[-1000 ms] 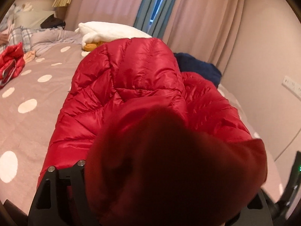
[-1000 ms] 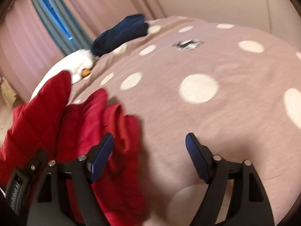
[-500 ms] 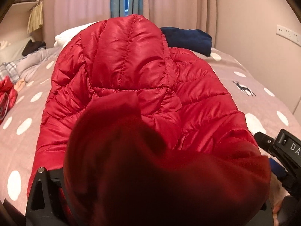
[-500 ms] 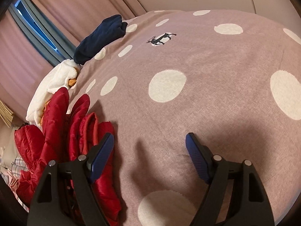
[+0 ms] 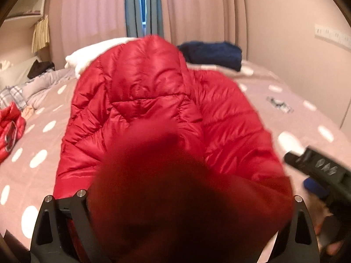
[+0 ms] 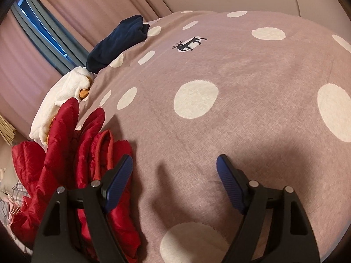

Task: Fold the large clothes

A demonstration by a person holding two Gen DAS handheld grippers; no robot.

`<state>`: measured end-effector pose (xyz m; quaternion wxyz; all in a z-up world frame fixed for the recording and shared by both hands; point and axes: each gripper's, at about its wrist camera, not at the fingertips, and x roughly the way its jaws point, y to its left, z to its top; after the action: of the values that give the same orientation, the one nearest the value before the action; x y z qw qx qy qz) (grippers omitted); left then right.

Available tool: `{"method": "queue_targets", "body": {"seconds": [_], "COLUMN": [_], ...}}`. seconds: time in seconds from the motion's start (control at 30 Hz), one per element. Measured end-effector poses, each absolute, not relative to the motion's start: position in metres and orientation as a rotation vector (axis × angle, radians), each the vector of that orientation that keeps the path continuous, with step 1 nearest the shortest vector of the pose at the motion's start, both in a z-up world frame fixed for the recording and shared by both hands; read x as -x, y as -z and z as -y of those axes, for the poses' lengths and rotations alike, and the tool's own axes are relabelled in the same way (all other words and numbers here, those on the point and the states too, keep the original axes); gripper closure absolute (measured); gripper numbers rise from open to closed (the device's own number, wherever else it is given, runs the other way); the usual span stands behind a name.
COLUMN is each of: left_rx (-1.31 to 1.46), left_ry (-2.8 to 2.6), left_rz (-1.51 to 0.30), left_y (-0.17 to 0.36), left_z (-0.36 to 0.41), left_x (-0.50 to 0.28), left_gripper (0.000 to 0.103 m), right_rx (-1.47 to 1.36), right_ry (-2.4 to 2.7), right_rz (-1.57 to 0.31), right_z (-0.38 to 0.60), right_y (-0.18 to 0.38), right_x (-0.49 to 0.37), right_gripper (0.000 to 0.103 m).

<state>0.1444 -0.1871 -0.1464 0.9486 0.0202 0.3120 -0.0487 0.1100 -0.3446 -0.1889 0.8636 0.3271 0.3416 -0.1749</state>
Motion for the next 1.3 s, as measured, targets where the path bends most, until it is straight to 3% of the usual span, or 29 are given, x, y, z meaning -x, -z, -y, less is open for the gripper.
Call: {"method": "queue_targets", "body": {"seconds": [0.43, 0.53, 0.67, 0.83, 1.3], "left_rx": [0.072, 0.145, 0.251, 0.288, 0.439], "left_ry": [0.079, 0.152, 0.194, 0.109, -0.052], "left_rz": [-0.493, -0.500, -0.643, -0.534, -0.484], "left_y": [0.074, 0.075, 0.095, 0.073, 0.065], "left_z": [0.155, 0.151, 0.142, 0.130, 0.084], "left_x": [-0.095, -0.101, -0.124, -0.109, -0.106], "left_gripper": [0.011, 0.011, 0.011, 0.011, 0.037], "right_rx": [-0.679, -0.672, -0.659, -0.656, -0.627], "right_ry": [0.376, 0.378, 0.382, 0.386, 0.395], "right_rz": [-0.719, -0.723, -0.728, -0.730, -0.740], "right_z": [0.345, 0.345, 0.344, 0.344, 0.340], "right_y": [0.189, 0.189, 0.189, 0.189, 0.189], "right_x": [-0.109, -0.110, -0.110, -0.111, -0.113], "right_gripper": [0.024, 0.024, 0.024, 0.024, 0.024]}}
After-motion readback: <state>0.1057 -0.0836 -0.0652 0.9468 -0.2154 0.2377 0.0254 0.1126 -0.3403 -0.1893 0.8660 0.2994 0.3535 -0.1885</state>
